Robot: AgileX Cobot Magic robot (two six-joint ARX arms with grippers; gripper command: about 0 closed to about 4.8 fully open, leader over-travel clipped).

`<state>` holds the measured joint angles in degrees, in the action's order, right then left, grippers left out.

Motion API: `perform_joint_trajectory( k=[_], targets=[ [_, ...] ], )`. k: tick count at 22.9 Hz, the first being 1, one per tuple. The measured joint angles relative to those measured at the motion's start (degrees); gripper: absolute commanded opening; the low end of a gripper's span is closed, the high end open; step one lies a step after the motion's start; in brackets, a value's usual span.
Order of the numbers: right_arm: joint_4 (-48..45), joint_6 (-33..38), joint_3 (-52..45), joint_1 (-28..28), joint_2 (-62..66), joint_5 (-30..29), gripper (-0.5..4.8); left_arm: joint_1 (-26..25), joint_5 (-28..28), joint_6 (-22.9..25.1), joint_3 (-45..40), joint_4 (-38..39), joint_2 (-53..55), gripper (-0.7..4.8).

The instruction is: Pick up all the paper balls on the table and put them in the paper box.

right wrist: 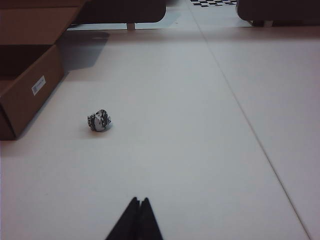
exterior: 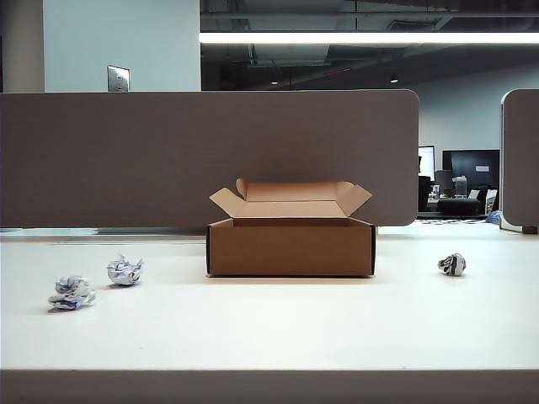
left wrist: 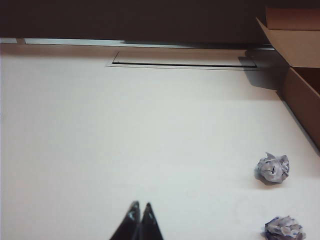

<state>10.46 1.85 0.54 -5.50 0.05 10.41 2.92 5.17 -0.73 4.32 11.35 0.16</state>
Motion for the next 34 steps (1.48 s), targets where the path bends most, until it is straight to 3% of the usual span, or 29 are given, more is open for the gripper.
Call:
perform_joint_trajectory(
  k=[11,14,18,23,26,28,34],
  targets=[
    [-2.93,0.02,-0.04,-0.04,0.02,-0.09,-0.02,0.02,-0.72,-0.74,0.92,-0.81,0.07,-0.05],
    [-14.01,2.34,1.86,-0.04,0.02,-1.44,-0.02,0.02,-4.15,-1.73,5.14,-4.96,0.02,-0.05],
    [-13.33,3.76,12.92,-0.02,1.88,-1.46,-0.03,0.02,-4.83,-1.73,14.51,-3.56,3.5,-0.05],
    [-7.85,-2.78,28.72,-0.02,19.1,-1.49,-0.04,0.02,-8.41,-1.73,28.79,-0.24,19.96,-0.05],
    [-6.97,-3.06,34.05,-0.04,29.83,-1.44,-0.04,0.02,-8.85,-1.73,31.23,-1.88,28.26,-0.05],
    [-6.64,-3.32,39.5,-0.04,39.8,-1.42,-0.04,0.02,-9.11,-1.18,31.34,-6.95,36.54,-0.05],
    [-6.84,-4.7,45.05,0.02,55.32,-3.5,-0.03,0.02,-13.94,2.84,36.83,-8.57,49.31,-0.04]
  ],
)
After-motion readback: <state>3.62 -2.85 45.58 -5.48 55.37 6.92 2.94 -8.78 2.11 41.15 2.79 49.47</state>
